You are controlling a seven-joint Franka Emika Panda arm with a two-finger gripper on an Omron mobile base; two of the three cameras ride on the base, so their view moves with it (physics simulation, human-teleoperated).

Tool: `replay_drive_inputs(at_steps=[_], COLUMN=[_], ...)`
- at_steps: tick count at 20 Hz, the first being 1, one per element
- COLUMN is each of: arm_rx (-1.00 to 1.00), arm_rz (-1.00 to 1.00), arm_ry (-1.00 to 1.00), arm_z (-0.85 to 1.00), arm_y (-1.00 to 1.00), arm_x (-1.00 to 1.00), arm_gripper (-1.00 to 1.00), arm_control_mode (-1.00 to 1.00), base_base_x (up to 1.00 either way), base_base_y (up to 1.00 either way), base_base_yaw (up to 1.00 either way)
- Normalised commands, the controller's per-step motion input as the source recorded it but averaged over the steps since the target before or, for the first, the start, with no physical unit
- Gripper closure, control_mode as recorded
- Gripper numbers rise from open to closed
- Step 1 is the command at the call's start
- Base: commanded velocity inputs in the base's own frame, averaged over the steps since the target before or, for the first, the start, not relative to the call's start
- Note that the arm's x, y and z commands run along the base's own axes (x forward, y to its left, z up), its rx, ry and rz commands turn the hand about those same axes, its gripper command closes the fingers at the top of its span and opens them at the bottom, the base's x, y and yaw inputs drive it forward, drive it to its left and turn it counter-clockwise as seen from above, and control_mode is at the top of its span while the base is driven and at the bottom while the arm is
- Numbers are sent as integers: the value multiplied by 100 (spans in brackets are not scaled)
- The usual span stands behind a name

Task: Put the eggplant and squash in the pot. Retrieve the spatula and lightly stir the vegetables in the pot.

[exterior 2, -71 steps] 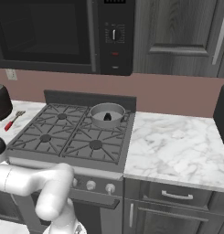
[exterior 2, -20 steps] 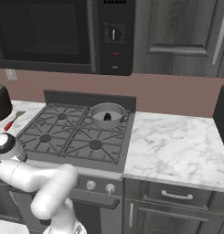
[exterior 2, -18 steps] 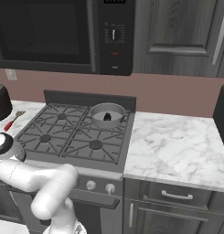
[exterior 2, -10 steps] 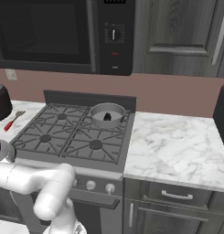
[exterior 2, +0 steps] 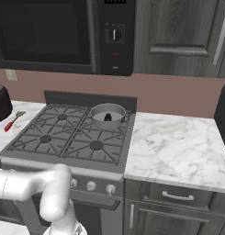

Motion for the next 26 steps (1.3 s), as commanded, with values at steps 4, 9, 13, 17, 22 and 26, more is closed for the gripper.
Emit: replay_drive_inputs(at_steps=[4, 9, 13, 17, 22, 26], arm_rx=[25, 29, 29, 22, 12, 0], arm_rz=[-21, -14, -2, 0, 4, 10], arm_ry=[-16, -7, 0, 0, 0, 0], arm_z=[-10, -32, -17, -1, 3, 36], arm_y=[-100, -100, -100, -100, -100, -100], arm_x=[-26, -7, -2, -7, 0, -6], arm_gripper=[100, 100, 100, 100, 100, 100], arm_control_mode=[-100, -100, -100, -100, -100, -100], base_base_x=[0, 0, 0, 0, 0, 0], base_base_y=[0, 0, 0, 0, 0, 0], base_base_yaw=[0, 0, 0, 0, 0, 0])
